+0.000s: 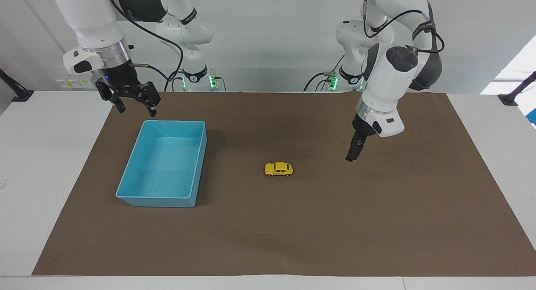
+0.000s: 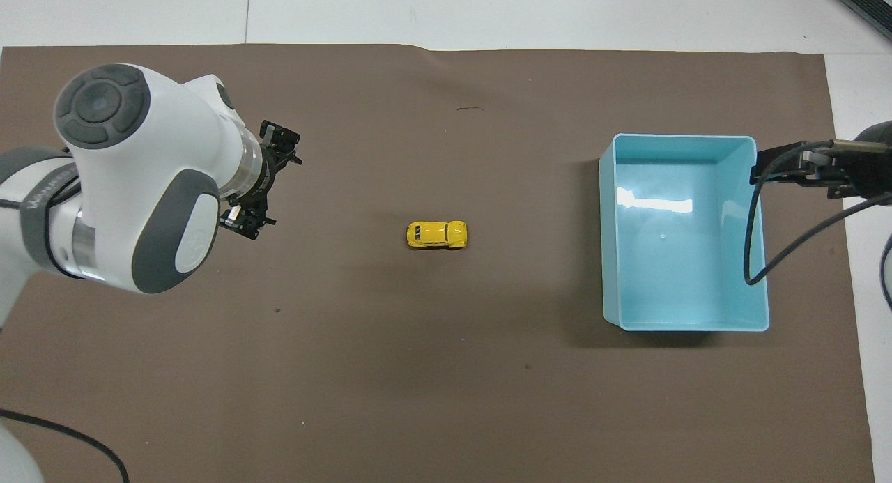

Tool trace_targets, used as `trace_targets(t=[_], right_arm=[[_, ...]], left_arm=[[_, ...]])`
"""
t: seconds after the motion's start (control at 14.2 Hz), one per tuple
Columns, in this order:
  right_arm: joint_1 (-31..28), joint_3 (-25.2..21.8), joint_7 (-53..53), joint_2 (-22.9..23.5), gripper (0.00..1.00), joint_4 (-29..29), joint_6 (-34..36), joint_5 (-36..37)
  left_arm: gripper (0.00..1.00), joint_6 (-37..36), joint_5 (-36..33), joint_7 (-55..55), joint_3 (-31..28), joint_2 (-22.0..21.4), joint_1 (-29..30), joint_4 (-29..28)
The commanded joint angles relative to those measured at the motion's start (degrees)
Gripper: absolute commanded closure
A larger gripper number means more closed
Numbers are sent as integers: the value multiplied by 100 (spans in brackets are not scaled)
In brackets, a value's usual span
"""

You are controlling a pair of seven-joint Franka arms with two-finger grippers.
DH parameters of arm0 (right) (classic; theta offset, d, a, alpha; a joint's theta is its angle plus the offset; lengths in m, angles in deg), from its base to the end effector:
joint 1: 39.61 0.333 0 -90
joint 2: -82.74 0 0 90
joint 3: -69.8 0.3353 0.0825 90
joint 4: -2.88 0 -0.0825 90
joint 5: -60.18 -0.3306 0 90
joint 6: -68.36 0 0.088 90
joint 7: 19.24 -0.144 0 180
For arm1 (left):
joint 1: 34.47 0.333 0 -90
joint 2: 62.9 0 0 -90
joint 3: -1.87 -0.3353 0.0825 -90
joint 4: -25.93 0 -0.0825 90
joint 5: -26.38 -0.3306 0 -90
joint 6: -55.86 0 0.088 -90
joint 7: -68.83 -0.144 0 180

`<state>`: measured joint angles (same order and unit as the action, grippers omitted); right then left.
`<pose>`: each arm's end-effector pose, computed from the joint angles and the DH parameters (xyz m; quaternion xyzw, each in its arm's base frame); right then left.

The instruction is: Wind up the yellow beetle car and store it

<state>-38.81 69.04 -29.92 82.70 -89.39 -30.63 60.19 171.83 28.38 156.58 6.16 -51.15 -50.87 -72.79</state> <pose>0.5202 0.0003 0.6053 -0.9940 0.0925 -0.0587 0.0054 0.5509 -0.2082 0.4717 0.8279 0.5582 0.0090 0.0529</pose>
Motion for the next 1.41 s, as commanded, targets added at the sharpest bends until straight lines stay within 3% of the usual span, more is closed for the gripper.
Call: trace_targets(t=[0.0, 0.21, 0.64, 0.71, 0.92, 1.34], right_arm=[[-62, 41, -110, -66, 0, -37, 46, -9], [-63, 41, -110, -75, 0, -37, 46, -9], [-62, 41, -110, -75, 0, -37, 46, -9], [-54, 41, -110, -66, 0, -37, 46, -9], [-62, 41, -110, -75, 0, -37, 46, -9], [-54, 41, -110, -75, 0, -37, 46, -9]], left_arm=[[0, 260, -102, 1285, -112, 309, -276, 124], [0, 146, -287, 2534, -112, 643, -504, 352], [0, -56, -182, 3239, -77, 907, -899, 598], [0, -126, -191, 3379, -94, 1151, -1118, 694], [0, -416, -261, 4046, -112, 2152, -1514, 1755], [0, -268, -208, 4488, -86, 2296, -1735, 1838]])
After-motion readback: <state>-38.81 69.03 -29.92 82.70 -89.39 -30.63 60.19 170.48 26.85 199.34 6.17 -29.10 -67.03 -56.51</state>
